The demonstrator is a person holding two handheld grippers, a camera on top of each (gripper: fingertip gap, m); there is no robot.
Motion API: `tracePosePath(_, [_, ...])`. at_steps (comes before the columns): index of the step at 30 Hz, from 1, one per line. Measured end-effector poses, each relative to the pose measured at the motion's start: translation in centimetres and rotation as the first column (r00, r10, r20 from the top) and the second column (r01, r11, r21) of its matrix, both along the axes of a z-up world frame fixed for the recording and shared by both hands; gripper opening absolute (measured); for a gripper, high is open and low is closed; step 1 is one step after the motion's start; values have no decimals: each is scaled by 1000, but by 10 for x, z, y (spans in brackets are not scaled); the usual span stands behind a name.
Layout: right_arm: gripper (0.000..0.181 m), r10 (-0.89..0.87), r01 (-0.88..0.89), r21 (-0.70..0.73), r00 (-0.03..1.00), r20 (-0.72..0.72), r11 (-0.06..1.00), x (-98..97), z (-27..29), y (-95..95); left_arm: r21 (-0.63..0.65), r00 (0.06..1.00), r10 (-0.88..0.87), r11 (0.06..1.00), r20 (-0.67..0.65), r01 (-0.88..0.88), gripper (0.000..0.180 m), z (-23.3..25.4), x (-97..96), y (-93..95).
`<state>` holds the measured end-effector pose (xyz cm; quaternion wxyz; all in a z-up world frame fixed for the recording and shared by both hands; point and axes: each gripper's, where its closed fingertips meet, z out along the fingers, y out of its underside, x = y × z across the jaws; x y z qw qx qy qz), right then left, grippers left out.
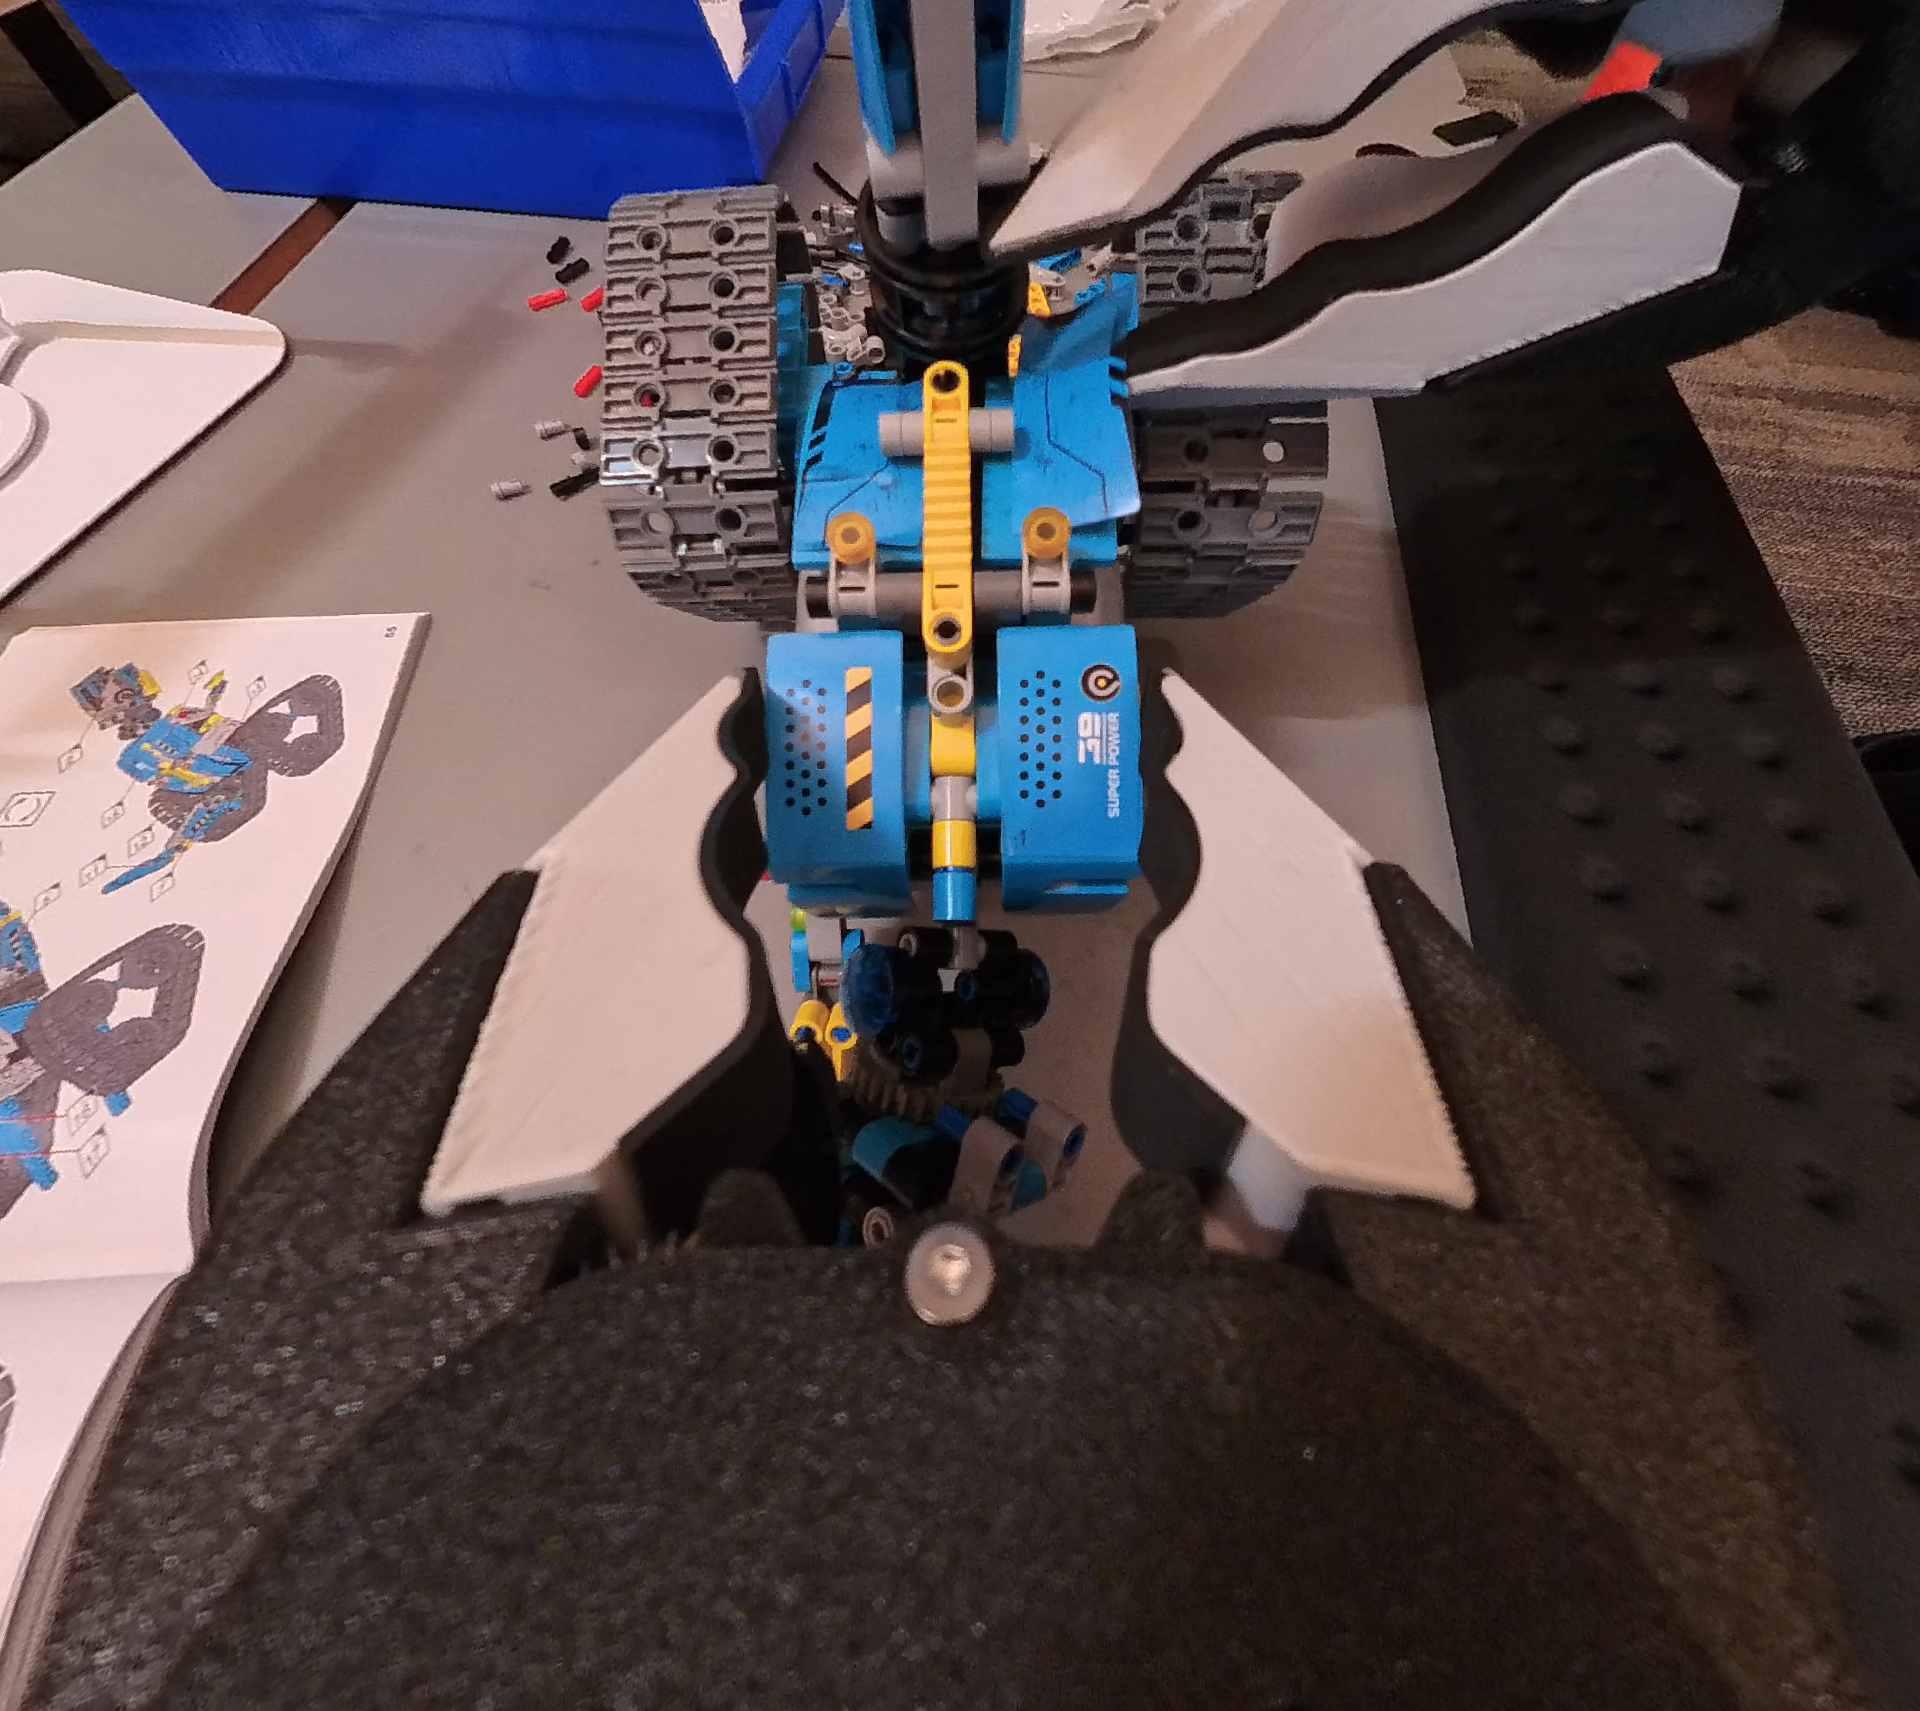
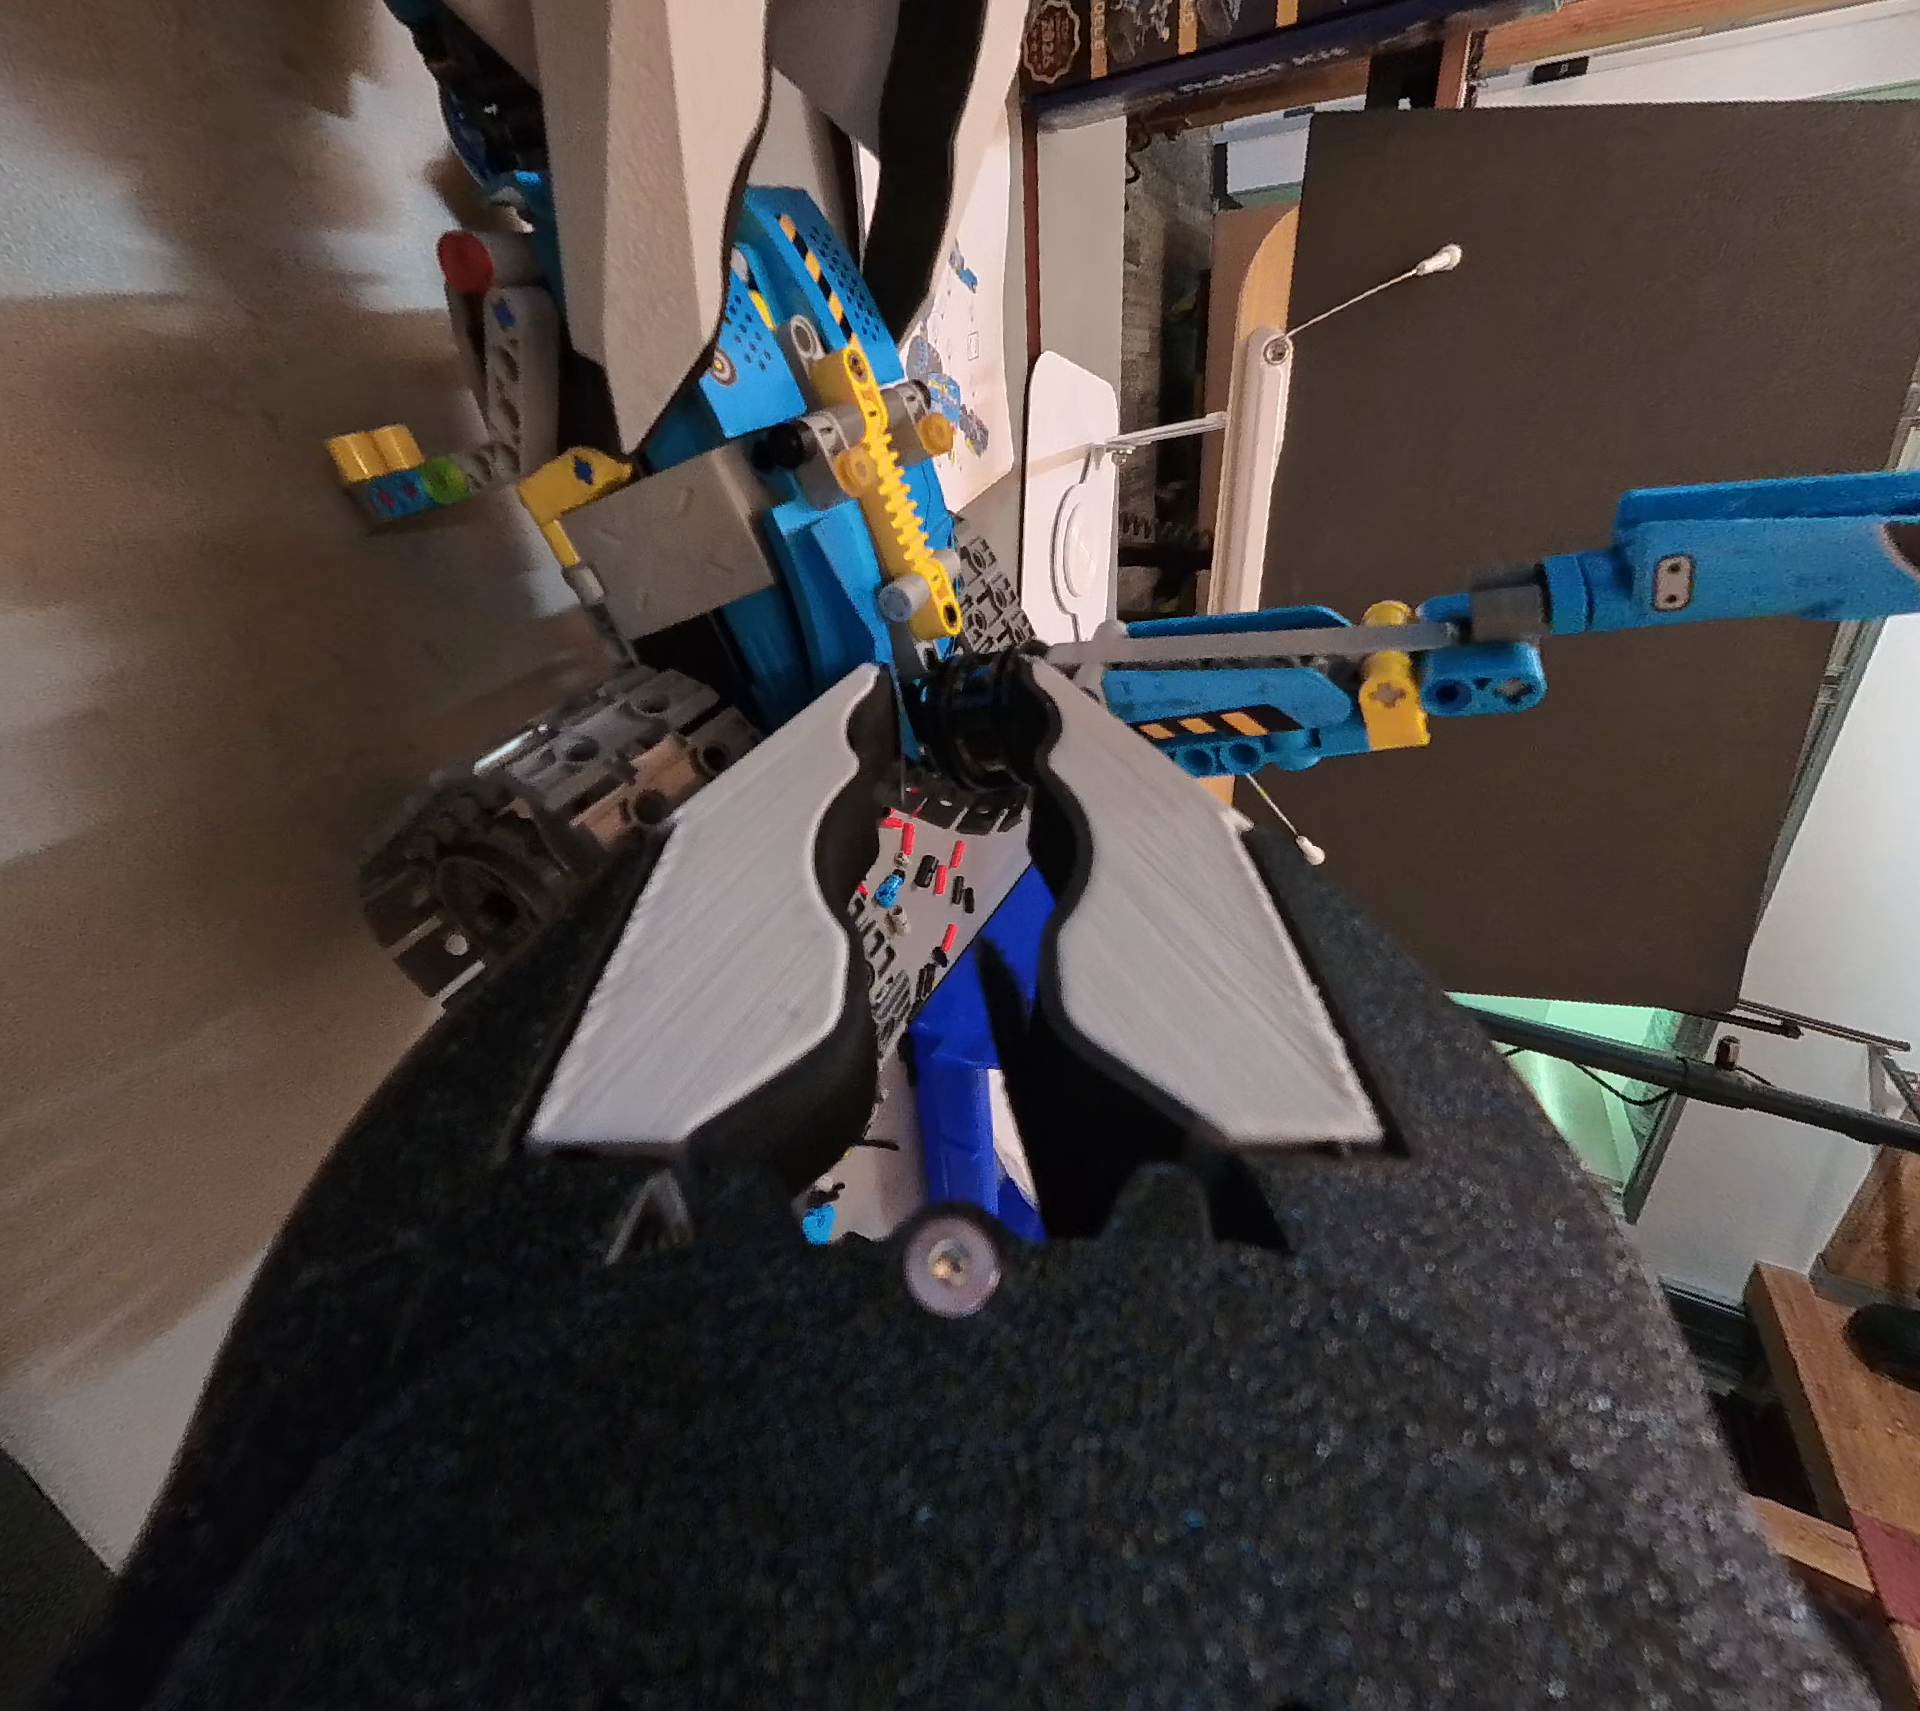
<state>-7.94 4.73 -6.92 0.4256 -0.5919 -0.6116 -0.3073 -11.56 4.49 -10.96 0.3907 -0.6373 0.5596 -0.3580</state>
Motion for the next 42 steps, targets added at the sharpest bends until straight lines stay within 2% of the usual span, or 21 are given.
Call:
tracePosePath(32, [19, -90, 91, 9, 993, -73, 996, 2, 2, -5, -8, 1000, 2, 1000, 5, -2, 71, 0, 0, 0])
tracePosePath(42, [19, -154, 158, 10, 972, -176, 987, 2, 2, -6, -8, 1000, 4, 1000, 5, -4, 71, 0, 0, 0])
